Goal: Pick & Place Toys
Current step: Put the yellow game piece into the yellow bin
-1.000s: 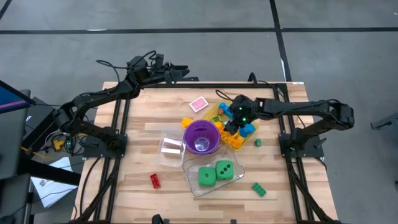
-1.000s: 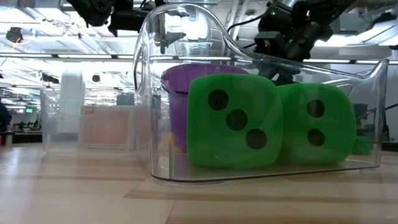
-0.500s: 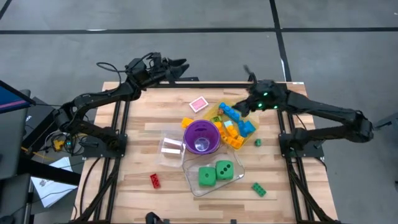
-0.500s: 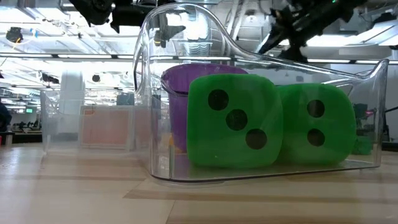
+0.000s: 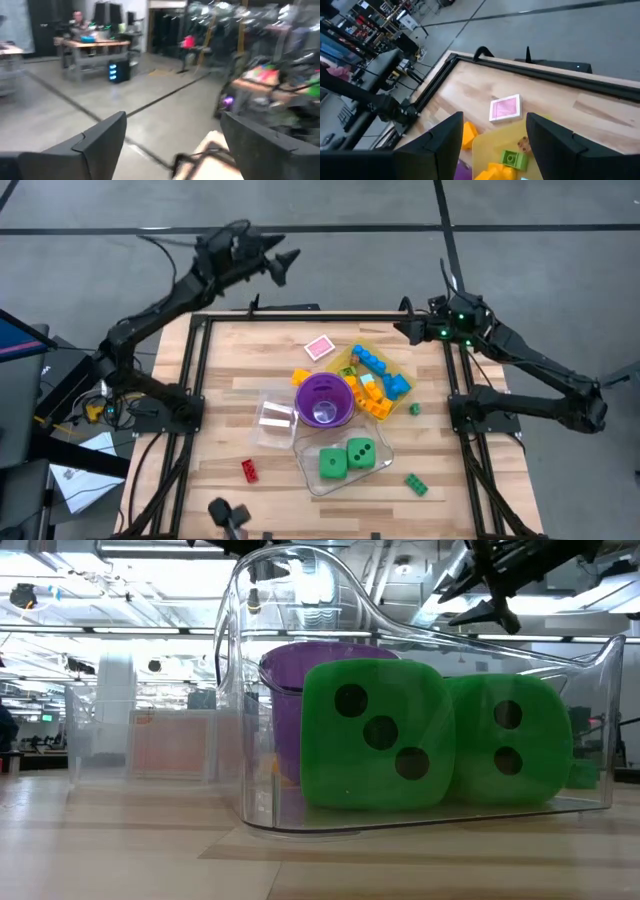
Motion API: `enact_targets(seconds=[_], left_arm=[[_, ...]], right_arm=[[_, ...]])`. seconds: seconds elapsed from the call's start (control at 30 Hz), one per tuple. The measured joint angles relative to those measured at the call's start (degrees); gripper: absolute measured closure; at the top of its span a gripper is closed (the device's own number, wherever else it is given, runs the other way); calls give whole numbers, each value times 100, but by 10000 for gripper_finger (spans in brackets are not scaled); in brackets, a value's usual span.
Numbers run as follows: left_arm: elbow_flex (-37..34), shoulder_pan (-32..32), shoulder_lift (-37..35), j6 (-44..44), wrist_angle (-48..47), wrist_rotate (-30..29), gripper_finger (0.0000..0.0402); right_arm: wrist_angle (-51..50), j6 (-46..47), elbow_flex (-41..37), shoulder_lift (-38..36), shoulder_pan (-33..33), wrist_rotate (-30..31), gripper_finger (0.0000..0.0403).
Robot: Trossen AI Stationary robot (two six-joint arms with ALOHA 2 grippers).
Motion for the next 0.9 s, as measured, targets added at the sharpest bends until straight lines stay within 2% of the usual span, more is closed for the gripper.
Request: enact_targets(seconds=[0.2,0.47,0.63,0.77,0.9], left_arm=[[922,325,683,280,-800,493,44],[1099,277,1602,1046,-1837,571,15],[784,142,1930,1338,-2378,576,5],[296,26,1891,1458,-3068,934,7],[-210,-140,1709,2232,-3619,1344,20]], right_arm=[[0,233,-2,14,-143,-277,194],[-6,543,-2,10,-123,-321,194],[-12,616,-2,10,-125,-435,194],[-14,565,-2,10,-135,-522,194],[-26,553,-2,15,-134,-609,194]])
